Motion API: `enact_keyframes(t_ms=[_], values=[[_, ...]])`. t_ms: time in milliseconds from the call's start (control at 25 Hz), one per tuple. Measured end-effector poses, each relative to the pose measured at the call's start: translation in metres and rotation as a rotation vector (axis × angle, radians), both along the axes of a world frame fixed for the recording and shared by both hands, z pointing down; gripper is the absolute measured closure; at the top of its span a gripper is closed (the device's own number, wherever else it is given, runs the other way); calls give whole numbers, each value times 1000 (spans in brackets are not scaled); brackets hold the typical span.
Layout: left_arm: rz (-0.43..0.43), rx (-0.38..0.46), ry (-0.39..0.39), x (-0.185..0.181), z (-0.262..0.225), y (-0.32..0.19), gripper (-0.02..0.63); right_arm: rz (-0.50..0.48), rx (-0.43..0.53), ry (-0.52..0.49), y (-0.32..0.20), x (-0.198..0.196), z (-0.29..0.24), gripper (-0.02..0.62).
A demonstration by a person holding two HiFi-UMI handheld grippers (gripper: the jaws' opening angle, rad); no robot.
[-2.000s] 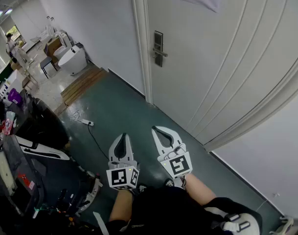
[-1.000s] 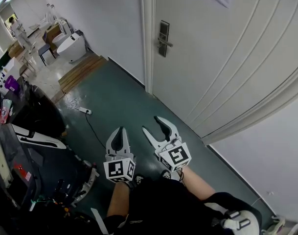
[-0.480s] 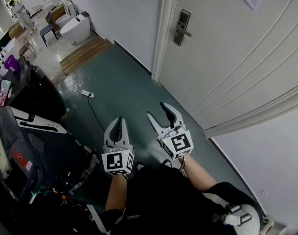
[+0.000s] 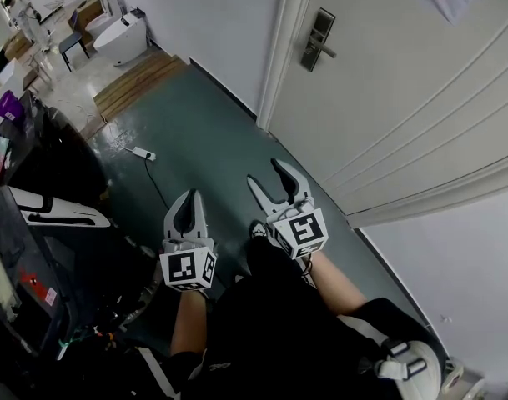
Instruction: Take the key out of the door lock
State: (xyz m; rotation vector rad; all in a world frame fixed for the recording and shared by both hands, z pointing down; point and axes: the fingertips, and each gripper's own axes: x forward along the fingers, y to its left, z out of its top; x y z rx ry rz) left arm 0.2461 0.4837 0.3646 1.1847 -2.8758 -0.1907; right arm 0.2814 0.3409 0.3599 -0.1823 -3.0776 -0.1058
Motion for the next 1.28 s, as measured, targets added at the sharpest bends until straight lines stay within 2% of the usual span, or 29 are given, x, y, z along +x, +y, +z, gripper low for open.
enact_keyframes(t_ms=[240, 440, 680, 1000, 1280], values=[[39, -3, -1, -61, 5, -55, 583, 33, -4, -11, -51, -55, 4, 344], [88, -18, 7, -118, -1, -122, 583, 56, -85, -4, -105, -112, 0, 344], [147, -24, 17, -177, -4, -198, 583, 62, -96, 9, -163, -171, -3, 344], [204, -69, 16, -231, 0, -280, 583, 108, -149, 6, -235, -217, 8, 347], [282, -91, 31, -262, 14, -336, 583, 189, -219, 15, -288, -239, 28, 351]])
